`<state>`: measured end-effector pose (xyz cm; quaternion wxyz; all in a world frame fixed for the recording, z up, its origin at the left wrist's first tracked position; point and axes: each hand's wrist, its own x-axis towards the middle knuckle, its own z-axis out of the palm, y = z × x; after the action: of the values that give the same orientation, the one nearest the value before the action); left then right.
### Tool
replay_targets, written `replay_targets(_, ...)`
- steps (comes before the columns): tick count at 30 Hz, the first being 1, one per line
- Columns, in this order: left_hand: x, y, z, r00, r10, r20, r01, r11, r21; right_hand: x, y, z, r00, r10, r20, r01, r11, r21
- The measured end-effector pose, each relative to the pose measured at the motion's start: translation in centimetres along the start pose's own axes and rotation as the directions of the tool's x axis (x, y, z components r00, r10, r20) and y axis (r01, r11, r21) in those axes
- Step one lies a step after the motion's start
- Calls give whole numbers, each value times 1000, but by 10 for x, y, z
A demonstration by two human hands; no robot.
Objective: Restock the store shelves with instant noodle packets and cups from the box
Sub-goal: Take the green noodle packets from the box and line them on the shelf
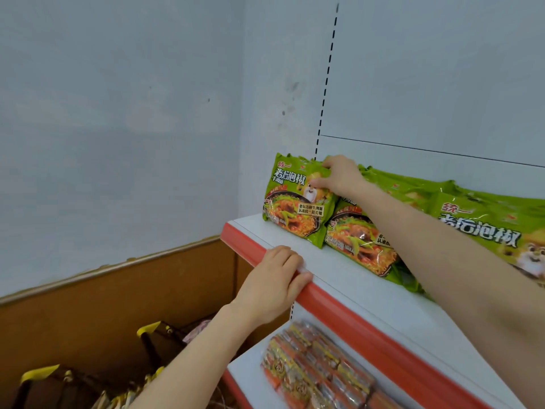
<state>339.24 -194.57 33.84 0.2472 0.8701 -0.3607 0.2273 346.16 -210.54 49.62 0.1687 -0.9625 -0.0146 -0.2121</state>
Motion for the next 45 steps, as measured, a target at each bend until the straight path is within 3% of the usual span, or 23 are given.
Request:
replay_targets(6, -1, 0, -1, 1000, -8, 22, 8, 999, 33, 1, 2, 3, 998, -4, -60, -14, 957, -291)
replay_targets(10, 0, 3, -2, 1000, -3, 12, 2, 998, 63, -1, 4, 8, 994, -24, -106, -13, 944, -331)
replay_targets(16, 1, 11, -14, 996, -45, 82, 33, 990, 138, -15, 3, 4, 982, -90, -168, 46, 968, -247)
replay_targets(20, -17, 26, -36, 995, -92, -30, 96, 981, 170, -29, -27, -3, 964, -209, -165, 201, 977, -64)
replay_targets(24, -59, 23, -59, 987, -37, -158, 84, 949, 303, -51, -88, 11, 911, -373, -175, 391, 917, 79)
replay_targets(29, -146, 8, -79, 972, -214, -92, 233, 907, 352, -107, -164, 76, 862, -505, -38, 503, 844, 184)
replay_targets(33, -245, -16, -85, 913, -407, -33, 387, 836, 388, -174, -208, 143, 813, -564, 142, 518, 813, 267)
replay_targets(35, -292, -25, -83, 848, -526, 55, 460, 784, 416, -205, -217, 174, 797, -568, 208, 504, 814, 290)
replay_targets(40, -399, -39, -65, 729, -674, 120, 549, 680, 486, -278, -216, 254, 749, -510, 423, 396, 857, 331)
replay_targets(45, -472, -41, -22, 514, -818, 259, 667, 571, 479, -335, -186, 329, 663, -419, 620, 308, 908, 284)
